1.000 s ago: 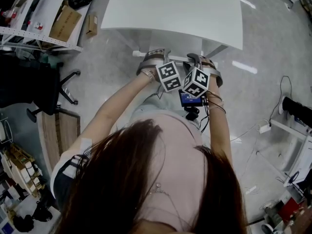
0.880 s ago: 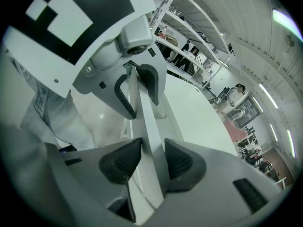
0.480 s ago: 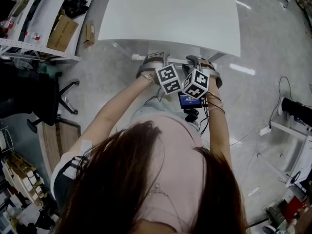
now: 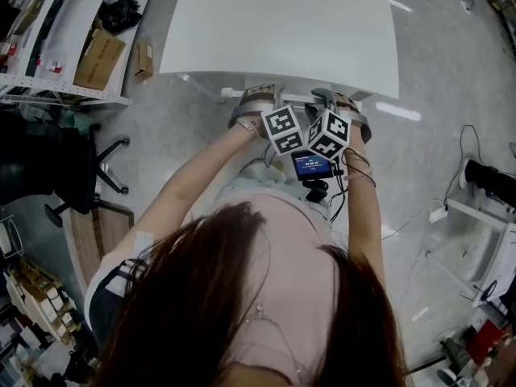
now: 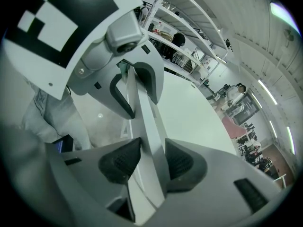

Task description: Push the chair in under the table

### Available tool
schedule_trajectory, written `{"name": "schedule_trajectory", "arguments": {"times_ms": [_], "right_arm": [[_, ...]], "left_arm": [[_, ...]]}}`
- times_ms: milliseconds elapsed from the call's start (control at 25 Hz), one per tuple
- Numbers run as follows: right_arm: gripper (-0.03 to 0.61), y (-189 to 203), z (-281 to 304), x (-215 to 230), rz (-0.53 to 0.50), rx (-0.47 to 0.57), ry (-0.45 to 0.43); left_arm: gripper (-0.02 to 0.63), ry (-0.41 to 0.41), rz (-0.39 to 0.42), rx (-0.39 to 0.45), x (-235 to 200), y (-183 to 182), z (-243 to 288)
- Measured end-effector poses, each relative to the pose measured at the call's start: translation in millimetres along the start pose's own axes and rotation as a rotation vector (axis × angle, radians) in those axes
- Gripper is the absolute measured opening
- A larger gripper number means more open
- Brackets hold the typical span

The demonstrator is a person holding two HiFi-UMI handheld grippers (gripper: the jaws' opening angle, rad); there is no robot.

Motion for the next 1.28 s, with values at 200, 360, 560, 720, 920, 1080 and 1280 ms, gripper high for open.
{"name": "schedule_trajectory", "arguments": {"times_ms": [200, 360, 560, 720, 920, 1080, 1280], "right_arm": [[0.164, 2.4, 2.0, 5.0, 0.003, -0.003, 0.0], [0.164, 2.2, 4.1, 9.4, 0.004, -0.004, 0.0], [0.166, 3.1, 6.9, 15.6, 0.002, -0.003, 0.001], [0.167, 4.1, 8.0, 21.3, 0.0, -0.004, 0.0], [0.167, 4.3, 14.5, 33.3, -0.005, -0.002, -0.003], [0.167, 4.0, 19.8, 42.6, -0.009, -0.001, -0.006], [0.167, 3.1, 22.4, 45.5, -0.013, 0.001, -0.003]], "left_arm": [[0.221, 0.0, 0.001, 0.0, -3.1, -2.5, 3.6], [0.221, -0.002, -0.001, 0.003, -7.2, -3.4, 6.0], [0.221, -0.003, -0.001, 0.002, -12.1, -5.2, 9.8], [0.221, -0.003, -0.001, 0.002, -16.7, -7.9, 12.2], [0.221, -0.002, -0.007, -0.001, -27.6, -9.7, 19.9], [0.221, -0.002, -0.009, -0.004, -36.1, -10.5, 25.6], [0.222, -0.002, -0.009, -0.004, -39.4, -9.7, 27.8]]}}
Point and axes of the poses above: the fingertips, and each gripper's own axes: z forward along the fingers, x to its right, y out of its underside, the point moved 2 cm from there along -z, backward along the fingers, and after that the axes turned 5 degrees about x, right-handed, at the moved point
